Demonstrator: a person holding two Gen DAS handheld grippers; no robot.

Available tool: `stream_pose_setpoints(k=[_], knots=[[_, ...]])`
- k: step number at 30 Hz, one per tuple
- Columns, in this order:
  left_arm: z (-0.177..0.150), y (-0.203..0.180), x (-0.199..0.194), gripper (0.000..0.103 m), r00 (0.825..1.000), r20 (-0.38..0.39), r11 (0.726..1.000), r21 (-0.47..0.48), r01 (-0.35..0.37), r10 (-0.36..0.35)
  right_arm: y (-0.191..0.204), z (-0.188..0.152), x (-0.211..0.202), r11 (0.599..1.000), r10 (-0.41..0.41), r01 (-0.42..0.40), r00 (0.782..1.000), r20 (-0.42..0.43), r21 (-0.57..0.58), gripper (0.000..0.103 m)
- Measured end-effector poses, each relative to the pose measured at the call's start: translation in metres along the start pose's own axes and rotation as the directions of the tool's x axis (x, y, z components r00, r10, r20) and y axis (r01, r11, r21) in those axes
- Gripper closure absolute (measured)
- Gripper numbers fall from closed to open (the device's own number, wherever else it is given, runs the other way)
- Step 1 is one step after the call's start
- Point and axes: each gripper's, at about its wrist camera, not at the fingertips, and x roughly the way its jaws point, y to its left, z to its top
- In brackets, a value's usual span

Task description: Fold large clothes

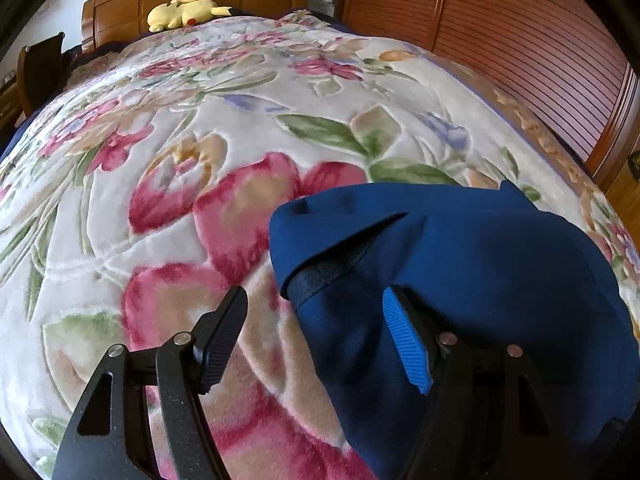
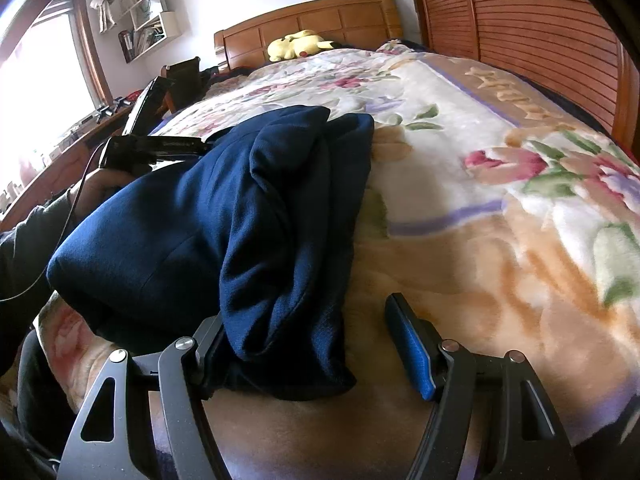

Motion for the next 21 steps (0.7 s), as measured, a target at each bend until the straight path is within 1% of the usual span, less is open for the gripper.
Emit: stream_pose_setpoints(k=[3,5,8,10,11,12,15,16,17,18,19,20,21], knots=[[0.0,-0.001,0.001,0.032,1.0,0.005,1.0,0.013,-0.009,0.009,0.0,-0.001,0.001,1.0,0.001,-0.001,1.0,0.001,-0.001,0.032],[0.0,-0.001,0.001,0.034,1.0,0.004,1.0,0.017,-0.004,0.004,0.0,-0.001,0.001,1.0,0.002,-0.002,1.0,0.001,-0.001,0.032],[0.001,-0.003,0.001,0.042,1.0,0.003,1.0,0.027,0.01,-0.011,0.001,-0.001,0.001,1.0,0.002,-0.002,1.0,0.002,-0.001,0.032],[0.0,-0.006,0.0,0.052,1.0,0.004,0.999,0.036,0.025,-0.025,0.001,-0.001,0.001,1.0,0.002,-0.002,1.0,0.002,-0.001,0.032],[0.0,-0.007,-0.001,0.053,1.0,0.005,0.999,0.041,0.021,-0.021,0.001,-0.001,0.0,1.0,0.002,-0.002,1.0,0.002,0.0,0.032],[0.0,-0.009,-0.001,0.056,1.0,0.008,0.999,0.051,0.014,-0.014,0.001,-0.001,0.001,1.0,0.003,-0.003,1.0,0.002,0.0,0.032],[0.0,-0.013,-0.001,0.073,1.0,0.007,0.998,0.065,-0.001,0.001,0.0,0.0,0.001,1.0,0.006,-0.006,1.0,0.001,0.002,0.032],[0.0,-0.014,-0.002,0.076,1.0,0.011,0.997,0.077,-0.014,0.013,-0.001,0.0,0.001,1.0,0.009,-0.009,1.0,0.001,0.003,0.033],[-0.001,-0.015,-0.002,0.077,1.0,0.014,0.996,0.081,-0.02,0.019,-0.001,0.0,0.001,1.0,0.016,-0.016,1.0,0.002,0.005,0.037],[-0.001,-0.016,-0.004,0.081,0.999,0.015,0.996,0.087,-0.029,0.028,-0.001,0.0,0.001,0.999,0.034,-0.034,0.999,0.004,0.009,0.05],[-0.001,-0.018,-0.006,0.085,0.999,0.019,0.995,0.095,-0.043,0.041,-0.002,-0.001,0.0,0.997,0.078,-0.079,0.997,0.008,0.024,0.059],[-0.001,-0.018,-0.01,0.087,0.999,0.026,0.994,0.094,-0.049,0.046,-0.002,-0.002,0.0,0.993,0.111,-0.111,0.994,0.011,0.045,0.06],[-0.001,-0.018,-0.014,0.09,0.998,0.031,0.995,0.089,-0.05,0.047,-0.001,-0.003,-0.001,0.993,0.106,-0.107,0.994,0.015,0.045,0.062]])
